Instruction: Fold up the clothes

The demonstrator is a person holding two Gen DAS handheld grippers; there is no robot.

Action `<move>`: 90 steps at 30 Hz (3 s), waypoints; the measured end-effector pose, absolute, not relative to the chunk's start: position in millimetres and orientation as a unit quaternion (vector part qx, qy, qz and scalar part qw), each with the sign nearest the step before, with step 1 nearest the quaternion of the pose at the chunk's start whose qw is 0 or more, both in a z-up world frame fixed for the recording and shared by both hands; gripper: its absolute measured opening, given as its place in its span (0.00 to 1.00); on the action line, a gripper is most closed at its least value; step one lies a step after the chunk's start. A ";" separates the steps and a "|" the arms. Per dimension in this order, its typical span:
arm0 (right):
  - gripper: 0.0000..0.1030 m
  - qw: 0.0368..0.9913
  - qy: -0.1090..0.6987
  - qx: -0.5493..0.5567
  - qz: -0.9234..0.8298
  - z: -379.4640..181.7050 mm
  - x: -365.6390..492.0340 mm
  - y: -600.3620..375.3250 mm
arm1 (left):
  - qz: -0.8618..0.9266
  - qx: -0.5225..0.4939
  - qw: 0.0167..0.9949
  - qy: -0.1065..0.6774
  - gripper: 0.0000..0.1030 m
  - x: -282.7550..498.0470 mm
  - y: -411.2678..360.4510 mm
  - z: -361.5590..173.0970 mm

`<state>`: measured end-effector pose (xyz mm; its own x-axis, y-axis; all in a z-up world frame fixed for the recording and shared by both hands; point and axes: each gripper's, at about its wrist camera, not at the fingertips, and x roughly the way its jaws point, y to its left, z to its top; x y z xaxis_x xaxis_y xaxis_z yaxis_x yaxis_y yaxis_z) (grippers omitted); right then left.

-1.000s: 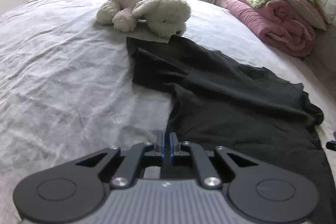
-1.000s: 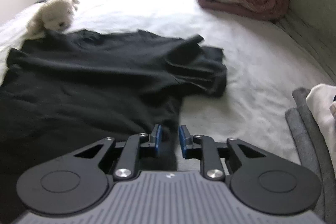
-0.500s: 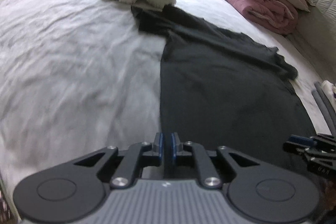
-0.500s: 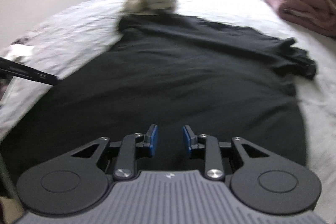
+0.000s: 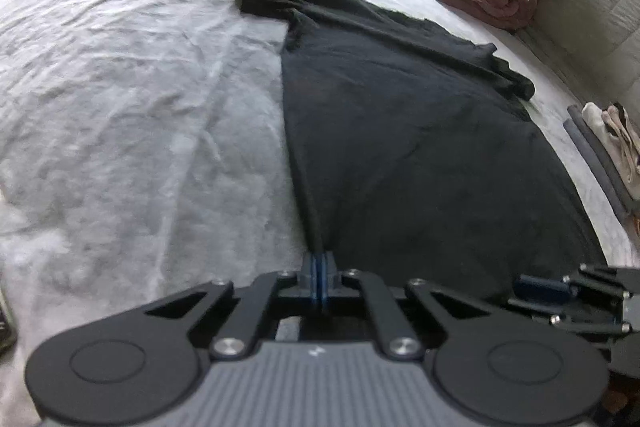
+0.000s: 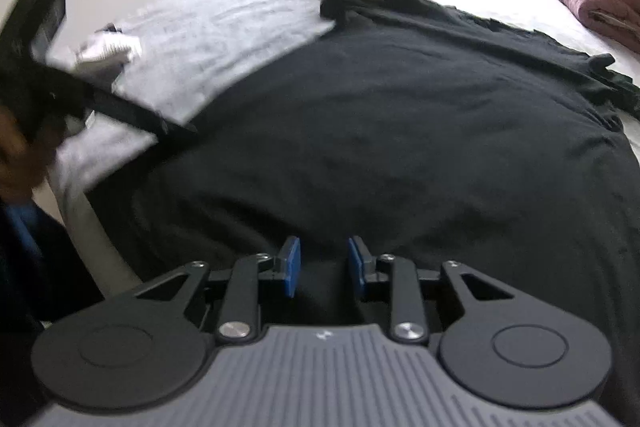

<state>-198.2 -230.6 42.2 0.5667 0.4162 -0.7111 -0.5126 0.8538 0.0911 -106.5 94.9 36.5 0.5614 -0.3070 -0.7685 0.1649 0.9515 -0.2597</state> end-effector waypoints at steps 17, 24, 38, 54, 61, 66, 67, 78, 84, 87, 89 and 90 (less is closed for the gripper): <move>0.29 0.889 0.408 -0.026 0.208 39.8 -235.5 -271.5 | -0.155 -0.083 0.872 0.457 0.14 -117.6 97.9 30.4; 0.32 0.887 0.412 -0.059 0.201 45.6 -244.2 -261.0 | -0.157 -0.073 0.877 0.448 0.02 -123.3 97.6 33.9; 0.33 0.888 0.370 -0.076 0.264 66.8 -244.4 -192.3 | -0.140 -0.114 0.878 0.444 0.03 -126.0 128.1 35.9; 0.33 0.869 0.360 -0.088 0.328 68.8 -232.7 -93.7 | -0.096 -0.177 0.887 0.417 0.03 -112.8 169.1 51.6; 0.35 0.868 0.354 -0.076 0.340 72.4 -237.5 -100.4 | -0.102 -0.169 0.886 0.420 0.03 -111.7 167.1 50.0; 0.31 0.869 0.349 -0.062 0.346 77.3 -241.0 -113.7 | -0.111 -0.163 0.886 0.420 0.03 -110.7 160.8 49.9; 0.35 0.874 0.348 -0.064 0.333 79.1 -239.7 -123.6 | -0.113 -0.161 0.886 0.420 0.03 -110.5 158.7 49.7; 0.36 0.882 0.469 -0.047 -0.032 56.2 -202.9 -347.3 | -0.139 -0.136 0.877 0.440 0.03 -107.4 130.7 41.0; 0.35 0.865 0.486 -0.048 -0.111 57.1 -208.1 -376.9 | -0.140 -0.132 0.874 0.446 0.03 -107.0 127.4 38.1; 0.35 0.866 0.482 -0.060 -0.116 57.6 -210.4 -375.3 | -0.140 -0.134 0.874 0.446 0.03 -106.0 126.3 38.3; 0.35 0.875 0.464 -0.069 -0.119 61.9 -212.3 -370.4 | -0.140 -0.138 0.873 0.446 0.03 -104.8 127.4 38.4; 0.36 0.880 0.453 -0.074 -0.120 64.7 -213.3 -367.2 | -0.138 -0.141 0.873 0.445 0.03 -103.7 128.4 39.1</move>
